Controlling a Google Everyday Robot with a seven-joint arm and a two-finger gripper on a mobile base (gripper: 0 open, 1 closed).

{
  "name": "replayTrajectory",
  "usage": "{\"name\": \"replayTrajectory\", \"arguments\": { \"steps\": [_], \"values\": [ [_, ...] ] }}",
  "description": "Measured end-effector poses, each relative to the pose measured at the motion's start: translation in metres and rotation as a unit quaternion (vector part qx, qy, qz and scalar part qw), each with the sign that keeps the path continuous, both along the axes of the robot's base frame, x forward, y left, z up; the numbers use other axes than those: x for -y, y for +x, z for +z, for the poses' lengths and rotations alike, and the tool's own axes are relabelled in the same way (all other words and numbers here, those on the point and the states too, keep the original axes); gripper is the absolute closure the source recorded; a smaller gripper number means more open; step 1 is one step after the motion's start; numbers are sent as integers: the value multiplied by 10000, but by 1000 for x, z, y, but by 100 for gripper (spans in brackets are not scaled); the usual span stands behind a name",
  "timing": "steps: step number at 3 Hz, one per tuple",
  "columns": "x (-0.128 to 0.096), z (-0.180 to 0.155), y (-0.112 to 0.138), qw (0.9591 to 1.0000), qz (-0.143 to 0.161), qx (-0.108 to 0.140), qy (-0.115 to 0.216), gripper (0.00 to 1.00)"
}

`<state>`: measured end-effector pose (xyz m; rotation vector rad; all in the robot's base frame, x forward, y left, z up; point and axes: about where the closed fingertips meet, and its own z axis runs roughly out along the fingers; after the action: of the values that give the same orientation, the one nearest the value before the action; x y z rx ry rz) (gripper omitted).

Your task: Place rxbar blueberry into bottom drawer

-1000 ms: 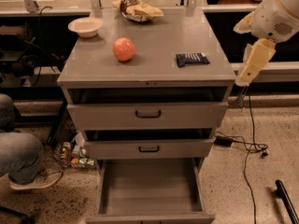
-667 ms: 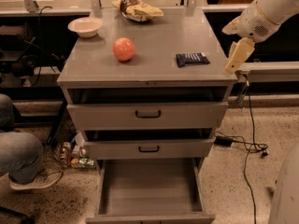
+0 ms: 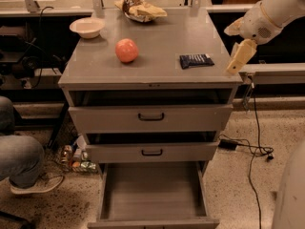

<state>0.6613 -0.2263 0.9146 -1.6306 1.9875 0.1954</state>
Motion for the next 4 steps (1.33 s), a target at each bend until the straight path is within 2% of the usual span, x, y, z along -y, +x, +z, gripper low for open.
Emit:
{"name": "replayTrajectory", "arguments": {
  "steps": [2, 3, 4],
  "values": [
    [-29, -25, 45, 9990, 455, 5, -10, 0],
    [-43, -41, 65, 9982, 596, -69, -22, 0],
    [-49, -52, 75, 9979, 628, -124, 5, 0]
  ]
}}
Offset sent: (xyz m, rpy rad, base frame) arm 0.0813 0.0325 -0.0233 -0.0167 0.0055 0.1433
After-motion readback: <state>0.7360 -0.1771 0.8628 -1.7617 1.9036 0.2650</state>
